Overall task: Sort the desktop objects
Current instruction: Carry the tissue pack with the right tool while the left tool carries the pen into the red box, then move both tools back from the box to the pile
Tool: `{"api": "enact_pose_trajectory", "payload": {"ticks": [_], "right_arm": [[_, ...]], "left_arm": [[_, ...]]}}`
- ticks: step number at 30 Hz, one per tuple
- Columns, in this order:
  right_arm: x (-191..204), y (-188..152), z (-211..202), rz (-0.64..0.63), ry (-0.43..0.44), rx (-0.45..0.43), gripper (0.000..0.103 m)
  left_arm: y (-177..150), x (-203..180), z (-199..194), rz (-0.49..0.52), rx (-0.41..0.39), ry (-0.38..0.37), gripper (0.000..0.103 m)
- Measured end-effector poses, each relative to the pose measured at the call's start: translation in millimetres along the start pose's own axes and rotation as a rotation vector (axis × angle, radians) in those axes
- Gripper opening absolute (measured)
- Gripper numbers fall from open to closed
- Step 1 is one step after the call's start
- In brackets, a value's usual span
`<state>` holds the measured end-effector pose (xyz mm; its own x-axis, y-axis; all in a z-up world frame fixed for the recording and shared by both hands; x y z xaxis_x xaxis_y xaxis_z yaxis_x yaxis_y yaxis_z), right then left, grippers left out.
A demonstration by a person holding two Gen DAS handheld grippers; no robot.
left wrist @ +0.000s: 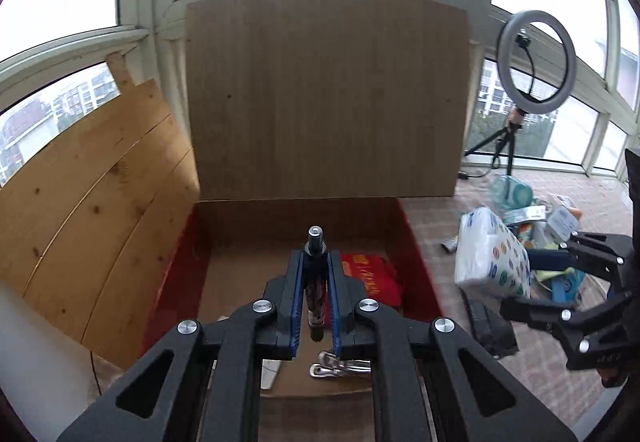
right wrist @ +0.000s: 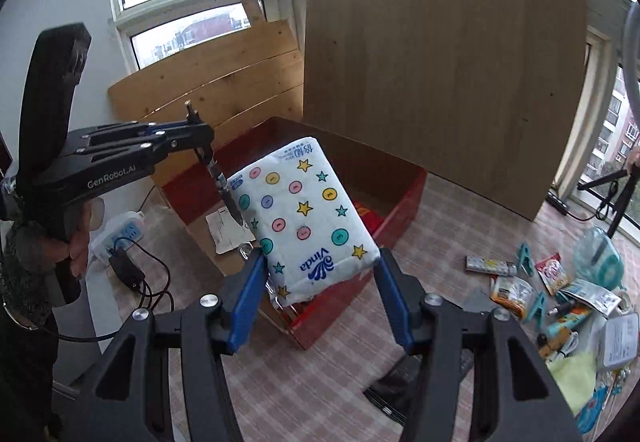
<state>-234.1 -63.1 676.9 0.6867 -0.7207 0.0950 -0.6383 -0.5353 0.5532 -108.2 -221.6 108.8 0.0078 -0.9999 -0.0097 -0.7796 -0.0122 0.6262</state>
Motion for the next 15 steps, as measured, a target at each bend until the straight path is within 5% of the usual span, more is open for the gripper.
{"api": "enact_pose_trajectory", "payload": {"ticks": [2, 5, 15], "right_arm": [[7, 12, 20, -0.005, -0.009, 0.036, 0.056], [13, 20, 29, -0.021, -0.048, 0.048, 0.058], [-10, 11, -4, 0.033, -0.083, -0.016, 0.064]], "left_arm": [[7, 16, 12, -0.046, 0.020, 0.037, 0.020], [15, 37, 25, -0.105, 0.037, 0.109, 0.062], [6, 37, 10, -0.109, 0.010, 0.059, 0.064]]}}
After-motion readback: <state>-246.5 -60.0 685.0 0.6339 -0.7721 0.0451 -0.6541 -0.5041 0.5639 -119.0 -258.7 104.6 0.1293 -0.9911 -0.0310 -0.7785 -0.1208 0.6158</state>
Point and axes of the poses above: each gripper's, at about its wrist camera, not at the fingertips, and z roughly the way its jaws point, x to its left, y to its top, the point moved 9 cm from there along z, roughly the way its jaws point, and after that the axes turned 13 degrees about x, right-handed, at the moved point
